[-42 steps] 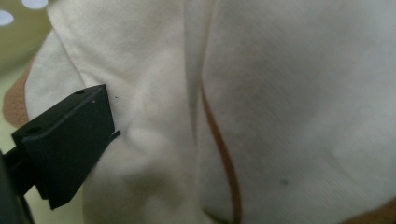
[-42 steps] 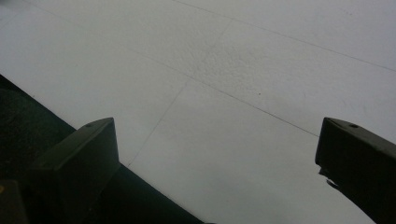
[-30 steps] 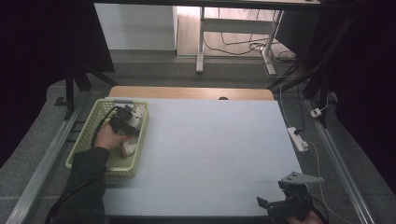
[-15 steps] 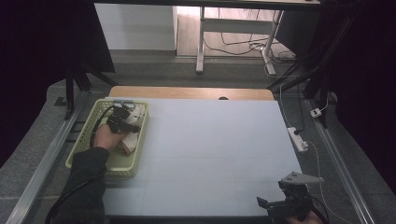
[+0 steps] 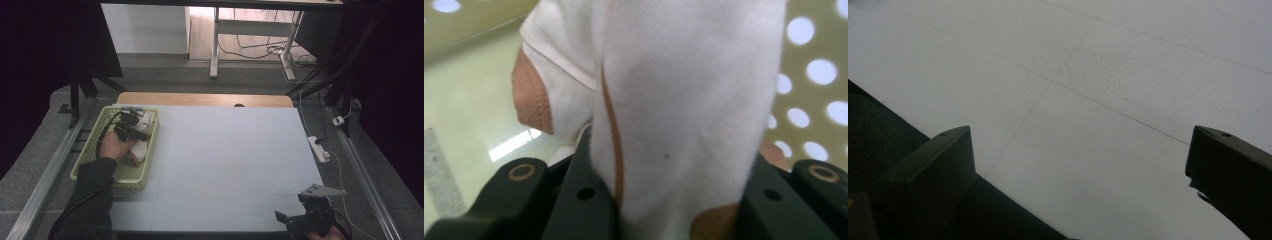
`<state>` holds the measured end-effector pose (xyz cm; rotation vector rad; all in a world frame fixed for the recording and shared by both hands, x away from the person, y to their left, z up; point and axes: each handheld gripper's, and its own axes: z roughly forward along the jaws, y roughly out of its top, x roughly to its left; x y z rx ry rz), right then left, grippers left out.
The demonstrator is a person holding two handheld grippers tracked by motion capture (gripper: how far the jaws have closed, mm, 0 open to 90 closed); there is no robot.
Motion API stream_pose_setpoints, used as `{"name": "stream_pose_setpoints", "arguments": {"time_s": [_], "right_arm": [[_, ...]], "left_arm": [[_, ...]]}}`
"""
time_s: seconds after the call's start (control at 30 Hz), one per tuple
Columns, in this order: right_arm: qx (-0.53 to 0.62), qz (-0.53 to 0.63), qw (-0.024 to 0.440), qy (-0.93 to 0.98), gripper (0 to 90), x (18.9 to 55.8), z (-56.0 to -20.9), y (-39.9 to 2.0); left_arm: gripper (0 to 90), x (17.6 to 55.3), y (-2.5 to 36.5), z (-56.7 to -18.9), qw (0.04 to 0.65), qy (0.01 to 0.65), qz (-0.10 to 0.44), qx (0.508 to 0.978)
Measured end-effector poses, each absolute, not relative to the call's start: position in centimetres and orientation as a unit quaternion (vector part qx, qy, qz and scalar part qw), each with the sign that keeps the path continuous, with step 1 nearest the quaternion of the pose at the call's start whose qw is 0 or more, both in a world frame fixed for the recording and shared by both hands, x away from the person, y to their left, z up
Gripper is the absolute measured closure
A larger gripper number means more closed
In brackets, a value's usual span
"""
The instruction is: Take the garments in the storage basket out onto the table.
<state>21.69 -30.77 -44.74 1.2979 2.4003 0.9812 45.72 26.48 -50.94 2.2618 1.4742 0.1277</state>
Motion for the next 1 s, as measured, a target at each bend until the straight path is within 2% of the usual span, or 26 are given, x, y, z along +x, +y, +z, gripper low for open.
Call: {"name": "stream_pose_setpoints", "arguments": {"time_s": [1.0], "right_arm": [[0.443, 0.334, 0.122, 0.823, 0.0, 21.7, -44.8, -30.7]], "left_arm": [[76.3, 42.8, 28.5, -45.6, 0.35, 0.514, 0.119, 0.774]]}}
